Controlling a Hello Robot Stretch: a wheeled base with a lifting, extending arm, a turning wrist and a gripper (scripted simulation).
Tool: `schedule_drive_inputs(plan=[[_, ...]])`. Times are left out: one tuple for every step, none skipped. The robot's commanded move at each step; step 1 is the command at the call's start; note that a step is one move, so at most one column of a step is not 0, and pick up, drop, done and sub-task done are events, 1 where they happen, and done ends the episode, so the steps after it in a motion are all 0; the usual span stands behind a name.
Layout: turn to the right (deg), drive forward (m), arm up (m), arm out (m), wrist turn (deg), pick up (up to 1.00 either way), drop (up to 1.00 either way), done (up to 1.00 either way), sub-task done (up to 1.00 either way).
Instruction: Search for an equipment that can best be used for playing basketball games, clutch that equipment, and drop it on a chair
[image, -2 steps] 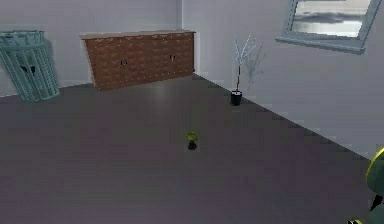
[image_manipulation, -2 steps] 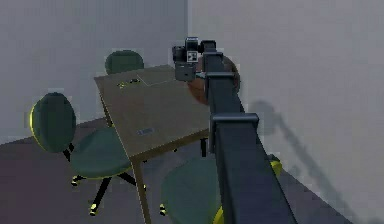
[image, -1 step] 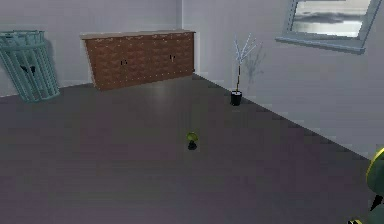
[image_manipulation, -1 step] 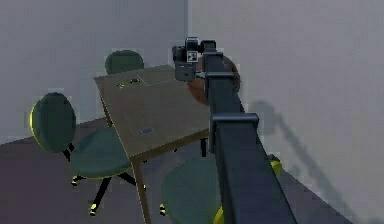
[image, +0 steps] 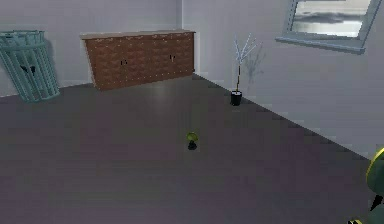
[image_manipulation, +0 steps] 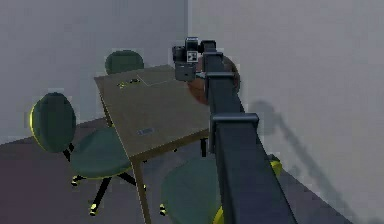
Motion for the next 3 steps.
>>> schedule_drive_inputs(plan=[[0.0, 0.0, 0.0, 0.0, 0.0, 0.0, 1.0, 0.0, 0.0], [0.0, 0.0, 0.0, -0.1, 0.0, 0.0, 0.0, 0.0, 0.0], [0.0, 0.0, 0.0, 0.0, 0.0, 0.0, 0.0, 1.0, 0.0]])
